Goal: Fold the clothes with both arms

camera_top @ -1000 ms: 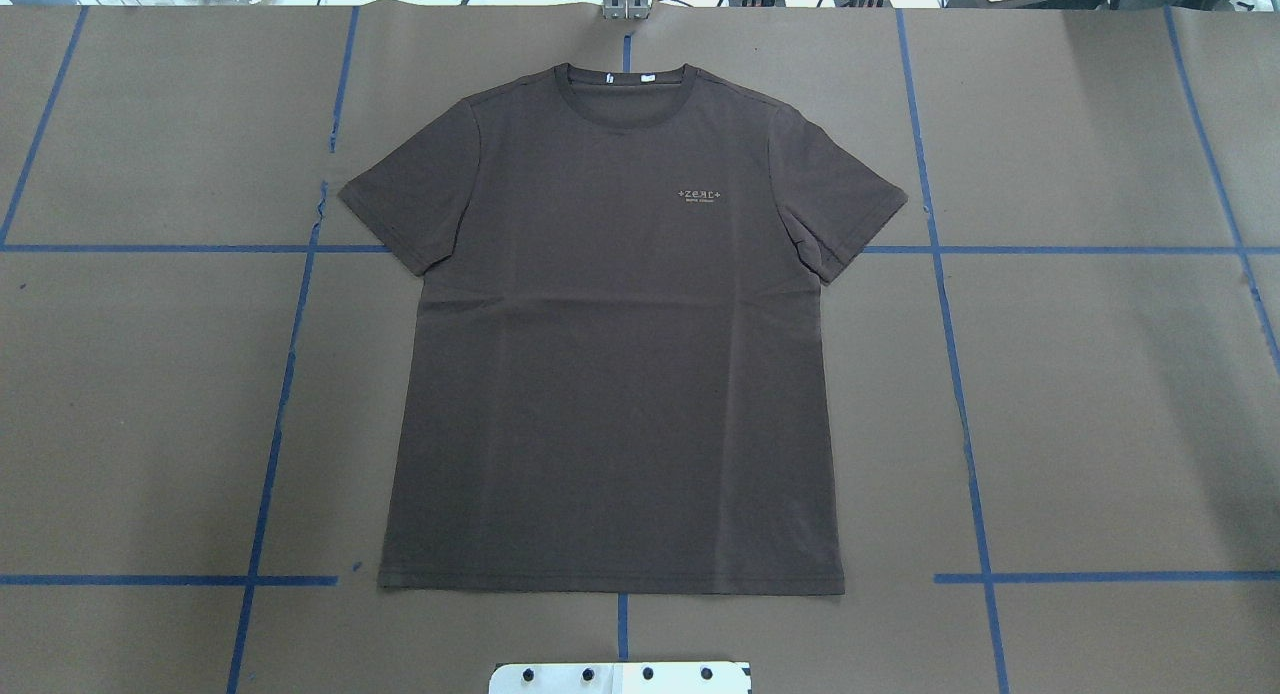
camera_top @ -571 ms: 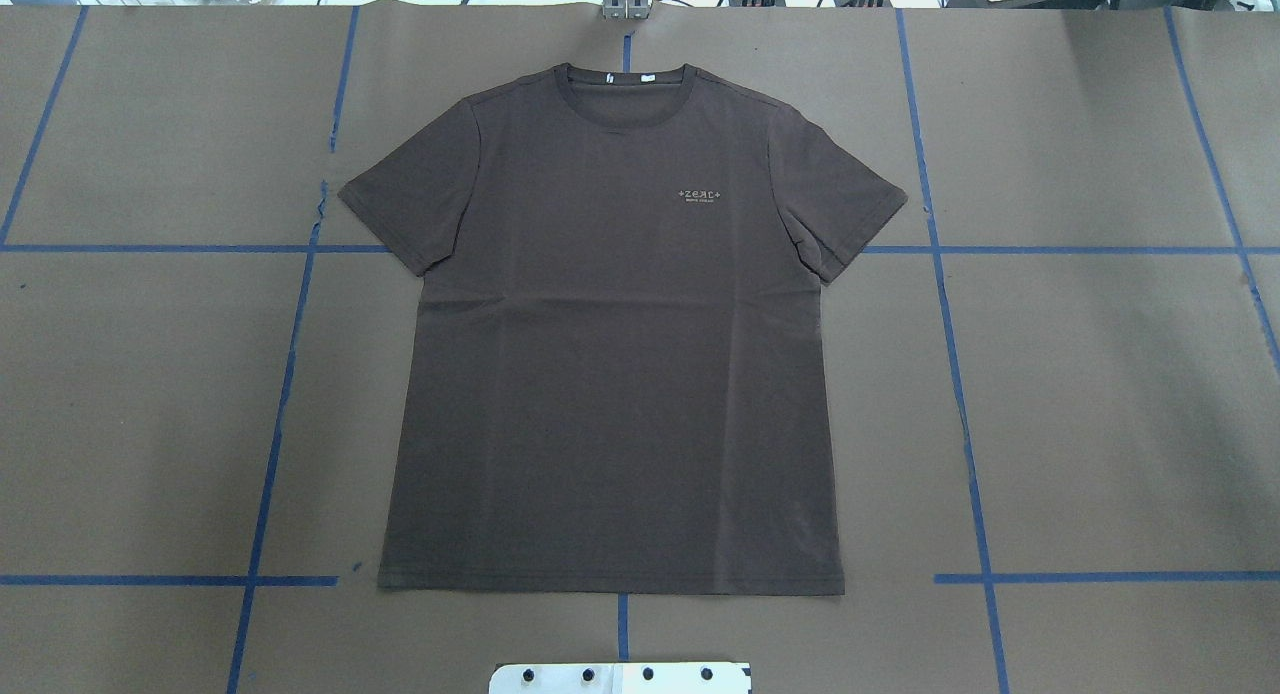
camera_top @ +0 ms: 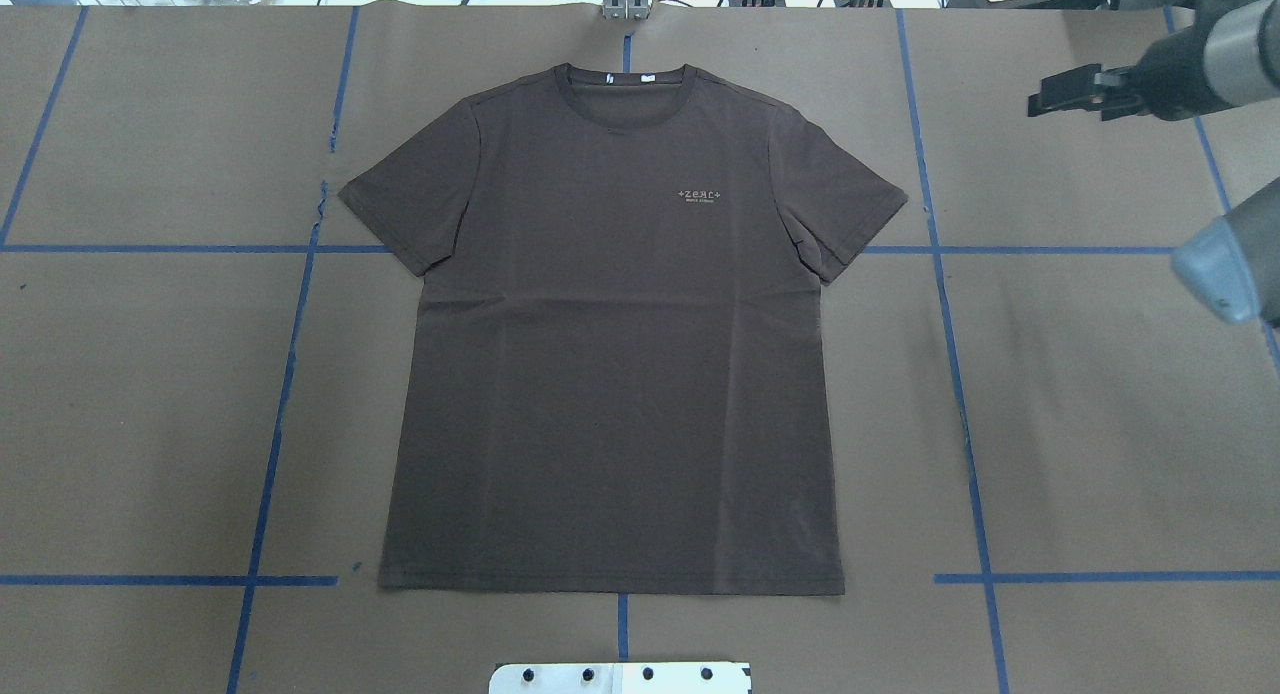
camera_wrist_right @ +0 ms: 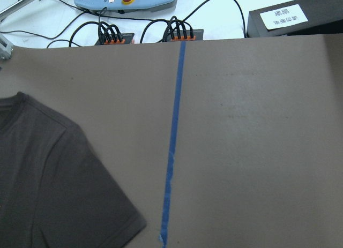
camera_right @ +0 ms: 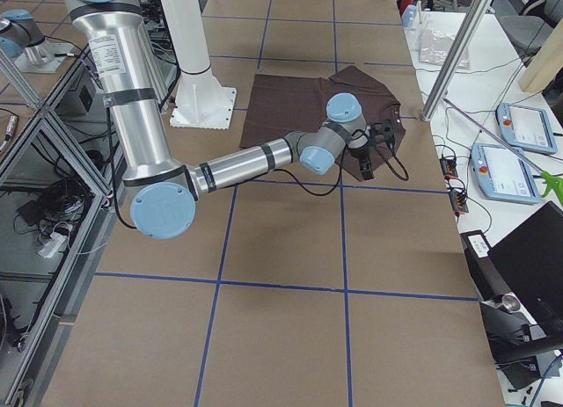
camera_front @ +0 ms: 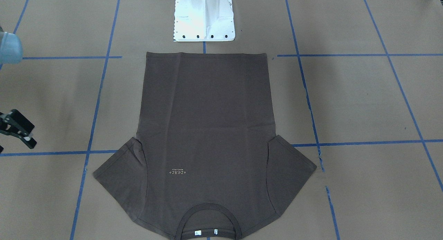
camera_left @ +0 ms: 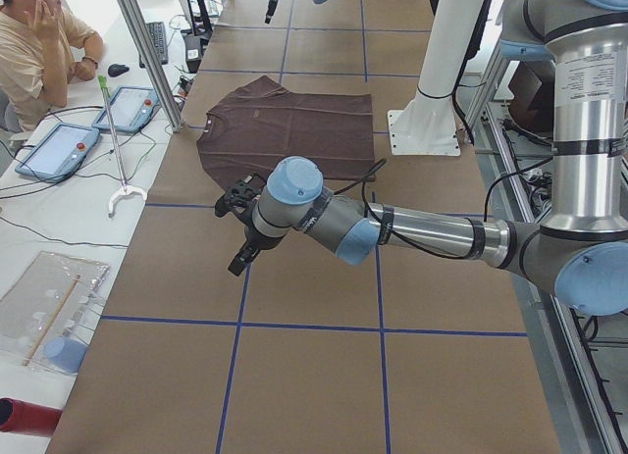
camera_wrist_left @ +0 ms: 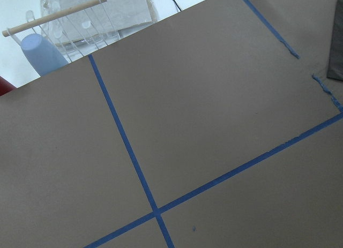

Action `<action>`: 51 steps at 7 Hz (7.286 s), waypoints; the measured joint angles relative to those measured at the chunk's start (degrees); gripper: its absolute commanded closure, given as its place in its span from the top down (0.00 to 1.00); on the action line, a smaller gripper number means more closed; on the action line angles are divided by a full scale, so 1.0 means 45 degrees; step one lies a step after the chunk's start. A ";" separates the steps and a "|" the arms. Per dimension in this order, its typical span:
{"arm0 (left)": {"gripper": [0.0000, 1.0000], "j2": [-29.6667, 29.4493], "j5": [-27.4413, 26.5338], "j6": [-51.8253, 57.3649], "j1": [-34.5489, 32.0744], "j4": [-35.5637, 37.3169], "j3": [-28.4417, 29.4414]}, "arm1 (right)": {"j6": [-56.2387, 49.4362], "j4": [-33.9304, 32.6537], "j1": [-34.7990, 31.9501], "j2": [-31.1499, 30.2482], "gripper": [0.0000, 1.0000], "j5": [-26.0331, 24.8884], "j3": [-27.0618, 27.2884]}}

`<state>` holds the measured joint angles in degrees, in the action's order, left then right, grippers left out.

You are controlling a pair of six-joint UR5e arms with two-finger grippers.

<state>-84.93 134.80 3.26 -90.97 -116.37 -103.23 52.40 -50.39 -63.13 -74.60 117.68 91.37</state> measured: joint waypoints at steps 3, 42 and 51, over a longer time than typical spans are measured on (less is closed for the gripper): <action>1.00 -0.0026 0.0001 -0.0003 0.0000 0.0000 0.0006 | 0.2753 0.2178 0.2945 0.1086 0.72 -0.3298 -0.1995; 1.00 -0.1710 -0.0083 -0.2558 0.1319 -0.1810 0.0031 | -0.4149 -0.6635 -0.0292 0.4714 1.00 0.0957 -0.1412; 0.55 -0.6288 -0.6337 -1.3098 0.8166 -0.3897 0.5486 | -0.8869 -0.6480 -0.3433 0.1218 1.00 0.3406 -0.0878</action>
<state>-113.22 106.28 -55.68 -54.22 -133.90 -78.55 12.49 -79.55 -78.57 -69.12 133.01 87.42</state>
